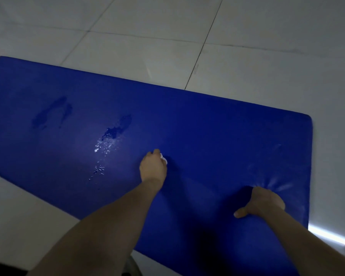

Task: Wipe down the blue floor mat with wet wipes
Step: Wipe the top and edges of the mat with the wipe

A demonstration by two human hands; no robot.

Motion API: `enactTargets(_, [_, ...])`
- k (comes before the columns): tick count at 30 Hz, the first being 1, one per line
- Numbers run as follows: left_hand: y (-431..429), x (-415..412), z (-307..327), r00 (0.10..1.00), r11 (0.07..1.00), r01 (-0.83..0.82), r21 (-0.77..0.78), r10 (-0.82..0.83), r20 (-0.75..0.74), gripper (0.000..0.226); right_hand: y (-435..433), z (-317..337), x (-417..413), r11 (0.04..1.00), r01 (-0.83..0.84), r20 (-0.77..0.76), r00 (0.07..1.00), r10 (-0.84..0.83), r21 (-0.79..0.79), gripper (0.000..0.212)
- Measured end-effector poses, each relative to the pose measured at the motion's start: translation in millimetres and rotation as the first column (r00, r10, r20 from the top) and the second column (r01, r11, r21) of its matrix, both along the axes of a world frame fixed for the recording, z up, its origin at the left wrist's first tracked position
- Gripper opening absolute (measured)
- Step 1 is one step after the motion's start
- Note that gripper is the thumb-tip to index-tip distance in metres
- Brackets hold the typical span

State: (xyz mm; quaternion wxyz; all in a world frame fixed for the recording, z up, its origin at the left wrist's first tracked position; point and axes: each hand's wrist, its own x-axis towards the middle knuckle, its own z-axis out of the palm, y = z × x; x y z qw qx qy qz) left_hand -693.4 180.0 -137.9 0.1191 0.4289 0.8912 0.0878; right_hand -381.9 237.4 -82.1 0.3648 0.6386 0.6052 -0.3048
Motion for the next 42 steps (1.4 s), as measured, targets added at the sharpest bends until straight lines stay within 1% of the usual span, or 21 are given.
enactTargets(2, [-2.5,25.6,2.6,0.998,0.999,0.039,0.014,-0.039,0.042,0.015,0.4,0.1,-1.0,1.0,0.006,-0.003,1.0,-0.006,-0.001,0.097])
enactTargets(6, [-12.0,95.3,9.9,0.975,0.979,0.2,0.04,-0.203,0.095,0.013,1.0,-2.6,-1.3,1.0,0.014,-0.007,1.0,-0.014,0.012,0.101])
enactTargets(7, [-15.5,114.7,12.3,0.954,0.961,0.27,0.061,-0.276,0.118,0.007,0.5,-2.5,-1.1,1.0,0.009,-0.005,1.0,-0.009,0.017,0.101])
enactTargets(9, [-25.7,150.7,10.4,0.896,0.905,0.416,0.087,-0.425,0.13,0.012,-0.6,-3.7,-1.6,0.999,0.002,-0.002,1.0,-0.002,0.034,0.099])
enactTargets(10, [-31.5,167.2,6.1,0.867,0.885,0.458,0.086,-0.466,0.174,0.011,-1.7,-4.7,-1.7,0.999,0.005,0.0,1.0,-0.005,0.044,0.096])
enactTargets(12, [-42.4,190.7,-5.6,0.801,0.824,0.56,0.083,-0.564,0.202,0.005,-2.3,-7.6,-1.3,0.997,0.024,-0.009,1.0,-0.024,0.08,0.082])
enactTargets(13, [-45.1,195.4,-8.9,0.762,0.787,0.614,0.069,-0.613,0.21,0.007,-2.1,-9.6,-0.8,0.995,0.031,-0.017,0.999,-0.03,0.096,0.077])
enactTargets(14, [-46.6,195.9,-10.0,0.728,0.75,0.658,0.067,-0.657,0.198,0.01,-2.1,-11.0,0.0,0.994,0.037,-0.022,0.999,-0.035,0.101,0.076])
enactTargets(16, [-46.4,185.6,-10.5,0.692,0.701,0.709,0.073,-0.712,0.122,0.009,-2.4,-10.0,0.7,0.996,0.033,-0.021,0.999,-0.032,0.08,0.086])
enactTargets(18, [-42.6,166.4,-13.0,0.726,0.727,0.681,0.082,-0.686,0.053,0.003,-2.5,-8.9,1.4,0.999,0.008,-0.016,1.0,-0.007,0.053,0.095])
enactTargets(20, [-39.5,139.8,-12.6,0.814,0.811,0.578,0.095,-0.581,0.009,0.011,-2.5,-8.0,2.6,0.999,-0.012,-0.01,1.0,0.012,0.044,0.098])
enactTargets(22, [-36.8,108.6,-10.9,0.875,0.871,0.484,0.086,-0.483,-0.035,0.018,-1.8,-7.5,4.8,0.999,-0.007,-0.019,1.0,0.008,0.047,0.097])
enactTargets(24, [-36.2,70.0,-5.0,0.925,0.925,0.38,0.015,-0.379,-0.041,0.011,-2.1,-7.1,5.2,0.999,-0.005,-0.026,1.0,0.006,0.045,0.096])
enactTargets(26, [-36.5,29.1,-0.5,0.972,0.973,0.23,-0.033,-0.231,-0.047,0.006,-2.1,-8.1,6.0,0.999,-0.01,-0.027,1.0,0.011,0.039,0.096])
enactTargets(29, [-37.4,-8.6,2.3,1.0,0.999,0.023,-0.037,-0.022,0.019,0.013,-2.0,-12.7,7.1,0.999,-0.018,-0.033,0.999,0.019,0.049,0.09])
enactTargets(32, [-35.4,-1.9,5.9,0.993,0.996,-0.078,-0.041,0.082,0.084,0.012,-1.3,-18.6,9.3,0.998,-0.02,-0.047,0.999,0.023,0.065,0.088])
enactTargets(34, [-37.3,15.0,6.6,0.989,0.996,-0.078,-0.035,0.082,0.123,0.019,-2.7,-22.7,12.4,0.995,-0.029,-0.072,0.997,0.035,0.091,0.088])
enactTargets(37, [-42.6,45.9,9.2,0.979,1.0,-0.029,-0.01,0.031,0.202,0.018,-1.4,-25.3,19.4,0.996,-0.023,-0.148,0.988,0.036,0.085,0.094])
enactTargets(38, [-45.4,59.9,10.2,0.975,1.0,-0.008,-0.003,0.009,0.223,0.018,-1.8,-25.9,24.7,0.998,-0.024,-0.183,0.983,0.034,0.054,0.102])
enactTargets(41, [-53.8,116.7,12.9,0.951,0.994,0.112,0.014,-0.111,0.289,0.019,-7.6,-23.2,37.8,0.999,0.004,-0.269,0.963,-0.015,-0.04,0.145])
enactTargets(42, [-57.6,139.6,14.4,0.934,0.985,0.171,0.014,-0.166,0.318,0.019,-14.0,-20.8,40.1,0.998,-0.019,-0.268,0.963,0.005,-0.051,0.146])
